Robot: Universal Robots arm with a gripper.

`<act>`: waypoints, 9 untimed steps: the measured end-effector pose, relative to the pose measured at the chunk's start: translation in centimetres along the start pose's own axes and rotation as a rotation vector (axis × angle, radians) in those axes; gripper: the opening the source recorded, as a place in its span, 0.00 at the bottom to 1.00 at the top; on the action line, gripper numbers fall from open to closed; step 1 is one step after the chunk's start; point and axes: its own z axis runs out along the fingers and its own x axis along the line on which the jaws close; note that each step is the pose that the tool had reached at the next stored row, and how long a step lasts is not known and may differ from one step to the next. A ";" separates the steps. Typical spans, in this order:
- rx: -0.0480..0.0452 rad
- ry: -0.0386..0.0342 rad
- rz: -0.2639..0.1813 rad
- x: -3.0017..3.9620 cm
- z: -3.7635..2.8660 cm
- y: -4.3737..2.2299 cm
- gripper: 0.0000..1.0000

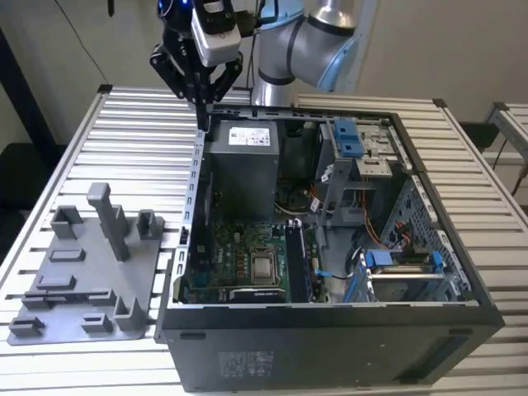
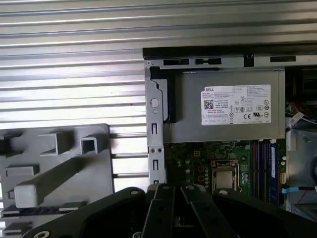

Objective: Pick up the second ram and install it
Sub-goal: 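Reach for the second ram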

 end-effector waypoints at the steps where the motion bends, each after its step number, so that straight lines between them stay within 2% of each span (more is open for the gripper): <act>1: 0.0001 0.0004 0.000 0.25 0.03 -0.02 0.11; 4: 0.0011 0.0024 -0.002 0.94 0.13 -0.06 0.11; 9: 0.0047 0.0119 -0.004 2.31 0.42 -0.16 0.11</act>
